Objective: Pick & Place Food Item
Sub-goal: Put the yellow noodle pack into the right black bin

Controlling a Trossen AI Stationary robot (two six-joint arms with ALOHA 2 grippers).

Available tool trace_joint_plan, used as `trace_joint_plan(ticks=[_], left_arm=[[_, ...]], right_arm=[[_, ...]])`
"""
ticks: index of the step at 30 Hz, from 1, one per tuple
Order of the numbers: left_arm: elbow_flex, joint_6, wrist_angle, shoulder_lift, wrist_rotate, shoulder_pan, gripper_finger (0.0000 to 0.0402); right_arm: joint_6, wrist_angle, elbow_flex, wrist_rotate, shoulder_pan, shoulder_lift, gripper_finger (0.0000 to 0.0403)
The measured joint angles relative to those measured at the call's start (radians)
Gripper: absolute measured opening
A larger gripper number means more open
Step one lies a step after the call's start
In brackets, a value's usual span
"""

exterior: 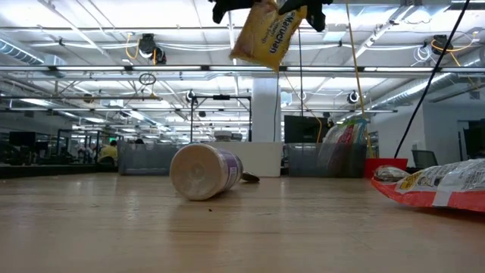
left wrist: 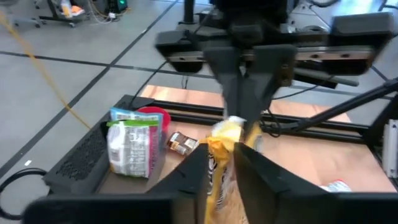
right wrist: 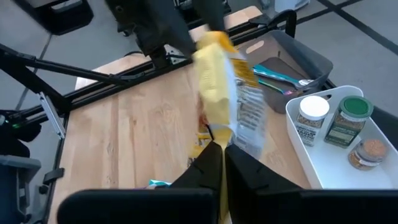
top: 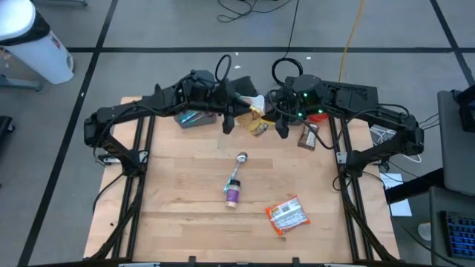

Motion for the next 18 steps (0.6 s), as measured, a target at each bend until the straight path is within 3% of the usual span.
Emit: trace_joint_plan(ticks=[9, 18], left_arm=[[0.000, -0.005, -0.005, -0.040, -0.001, 0.114, 0.0162], [0.000, -0.022, -0.086, -0.153, -0.002, 0.262, 0.0177]], right_arm=[[0.062, -0.007, 0.000, 0.003, -0.003, 0.000, 0.0000], [0.179, -0.010, 0.000, 0.102, -0.077, 0.000, 0.0000]])
